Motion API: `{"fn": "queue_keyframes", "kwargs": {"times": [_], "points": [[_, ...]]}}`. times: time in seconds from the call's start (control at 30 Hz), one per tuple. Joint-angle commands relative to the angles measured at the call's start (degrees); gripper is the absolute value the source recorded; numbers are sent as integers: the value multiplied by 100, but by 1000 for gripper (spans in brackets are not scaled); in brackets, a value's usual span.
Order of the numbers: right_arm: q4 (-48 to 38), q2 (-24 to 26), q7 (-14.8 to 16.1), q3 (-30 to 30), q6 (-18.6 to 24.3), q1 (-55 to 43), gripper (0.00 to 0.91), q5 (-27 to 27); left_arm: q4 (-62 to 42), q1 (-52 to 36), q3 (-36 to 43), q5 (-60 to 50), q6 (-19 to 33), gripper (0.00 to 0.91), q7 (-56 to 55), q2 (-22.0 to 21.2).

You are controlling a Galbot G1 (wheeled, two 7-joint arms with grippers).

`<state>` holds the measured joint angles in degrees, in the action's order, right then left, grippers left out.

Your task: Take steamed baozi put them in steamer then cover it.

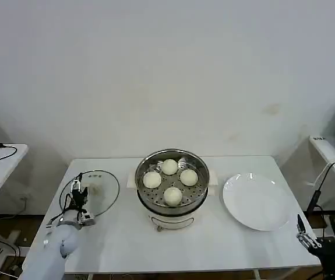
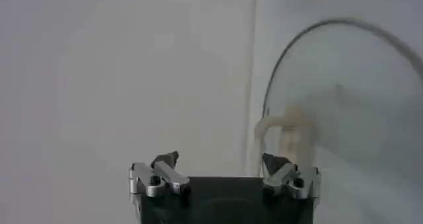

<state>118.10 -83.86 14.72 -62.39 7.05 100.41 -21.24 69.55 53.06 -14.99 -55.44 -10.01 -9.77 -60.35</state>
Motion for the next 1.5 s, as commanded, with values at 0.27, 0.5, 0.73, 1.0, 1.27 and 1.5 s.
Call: {"fn": "queue_keyframes", "kwargs": {"times": [0.27, 0.5, 0.73, 1.0, 1.27, 1.5], "points": [[-28, -74, 8, -56, 11, 16, 907, -52, -677, -626, 214, -109, 16, 907, 27, -58], [-54, -75, -1, -60, 21, -22, 907, -76, -744, -655, 246, -127, 47, 0, 8, -91], [-59, -52, -7, -91, 29, -38, 907, -122, -814, -617, 225, -215, 139, 0, -102, -166], [-21, -46, 0, -55, 57, -46, 907, -107, -629, -423, 5, -481, 243, 0, -318, -257], [-14, 9, 13, 29, 85, -82, 907, -81, 436, 352, -690, -665, 233, 0, -711, -285], [4, 16, -4, 180, 144, -104, 907, 142, 2083, 1225, -1341, -712, -161, 0, -549, -235]]}}
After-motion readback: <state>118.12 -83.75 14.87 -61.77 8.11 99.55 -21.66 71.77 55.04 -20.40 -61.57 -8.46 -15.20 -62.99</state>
